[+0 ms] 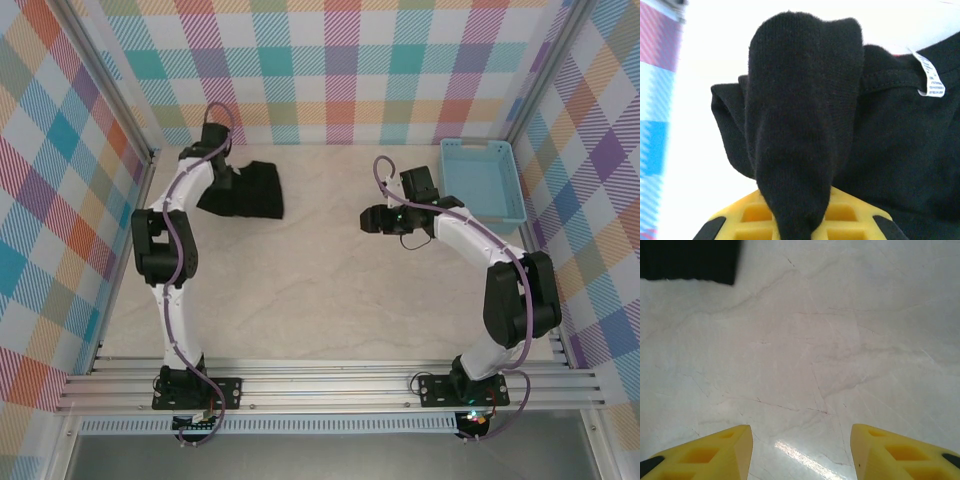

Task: Fold the inside-out t-shirt

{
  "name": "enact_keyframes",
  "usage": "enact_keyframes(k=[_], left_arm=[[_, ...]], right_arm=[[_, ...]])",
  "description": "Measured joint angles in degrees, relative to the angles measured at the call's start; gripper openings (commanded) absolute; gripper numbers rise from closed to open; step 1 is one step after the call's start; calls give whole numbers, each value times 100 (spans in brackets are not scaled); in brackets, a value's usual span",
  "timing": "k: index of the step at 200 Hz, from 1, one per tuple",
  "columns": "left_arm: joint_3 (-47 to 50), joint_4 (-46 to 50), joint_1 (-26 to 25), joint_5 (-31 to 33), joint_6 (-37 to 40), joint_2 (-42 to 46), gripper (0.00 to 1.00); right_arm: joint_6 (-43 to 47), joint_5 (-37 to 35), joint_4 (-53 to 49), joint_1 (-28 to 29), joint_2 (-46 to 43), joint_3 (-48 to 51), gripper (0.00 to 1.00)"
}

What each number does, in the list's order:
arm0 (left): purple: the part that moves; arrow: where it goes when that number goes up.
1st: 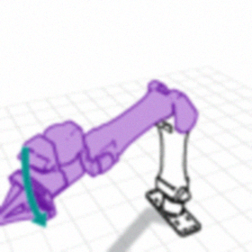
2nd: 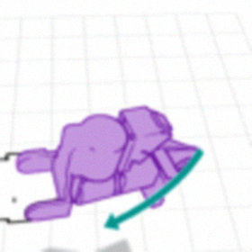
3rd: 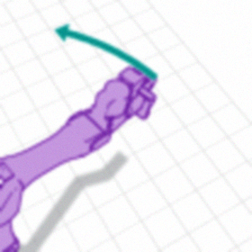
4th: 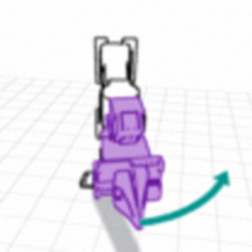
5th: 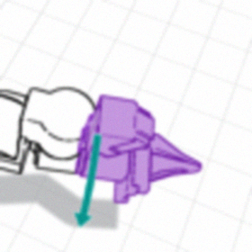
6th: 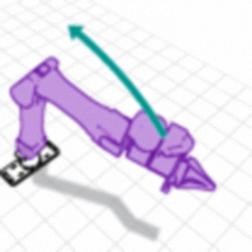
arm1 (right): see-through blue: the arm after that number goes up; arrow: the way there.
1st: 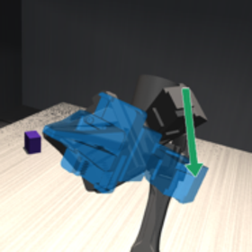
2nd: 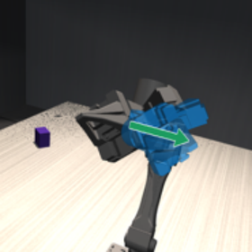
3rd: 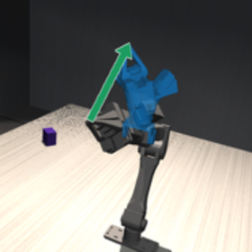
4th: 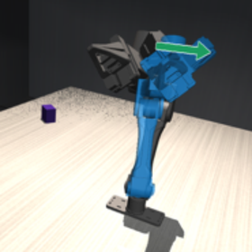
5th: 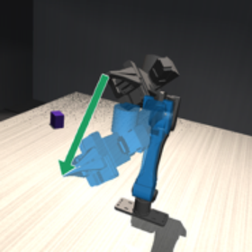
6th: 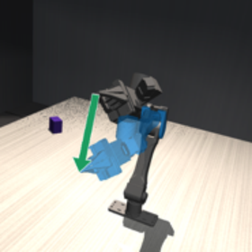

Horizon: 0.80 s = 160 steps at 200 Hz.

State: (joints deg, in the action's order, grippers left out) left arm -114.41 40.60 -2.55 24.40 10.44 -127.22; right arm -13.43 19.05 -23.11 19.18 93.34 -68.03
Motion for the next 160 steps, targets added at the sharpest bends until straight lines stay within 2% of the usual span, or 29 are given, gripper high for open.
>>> enact_keyframes(k=[15, 26, 49, 84, 97, 110, 133, 146, 160], left_arm=[[-955, 254, 162, 459, 275, -605, 31], [-1602, 431, 245, 737, 468, -1045, 52], [-2752, 796, 330, 1235, 466, -1788, 71], [-2721, 1137, 339, 1412, 61, -1681, 77], [-1996, 1073, 339, 1226, -260, -1174, 78], [-793, 833, 313, 833, -619, -306, 86], [1814, 2, 275, -149, -1276, 1897, 99], [3128, -693, 223, -708, -1670, 3213, 100], [4315, -1482, 142, -1176, -2017, 4406, 100]], right_arm=[[26, 0, -52, 0, 0, 0, 54], [42, -4, -87, 0, 0, 0, 54], [44, -26, -144, 0, -28, 2, 54], [39, -151, -160, 0, -208, 81, 57], [44, -367, -164, 0, -407, 223, 61], [70, -752, -168, 0, -680, 420, 70], [61, -1620, -151, -7, -1235, 826, 88], [92, -2205, -79, -11, -1587, 1119, 100], [125, -2920, 109, -13, -1958, 1517, 100]])
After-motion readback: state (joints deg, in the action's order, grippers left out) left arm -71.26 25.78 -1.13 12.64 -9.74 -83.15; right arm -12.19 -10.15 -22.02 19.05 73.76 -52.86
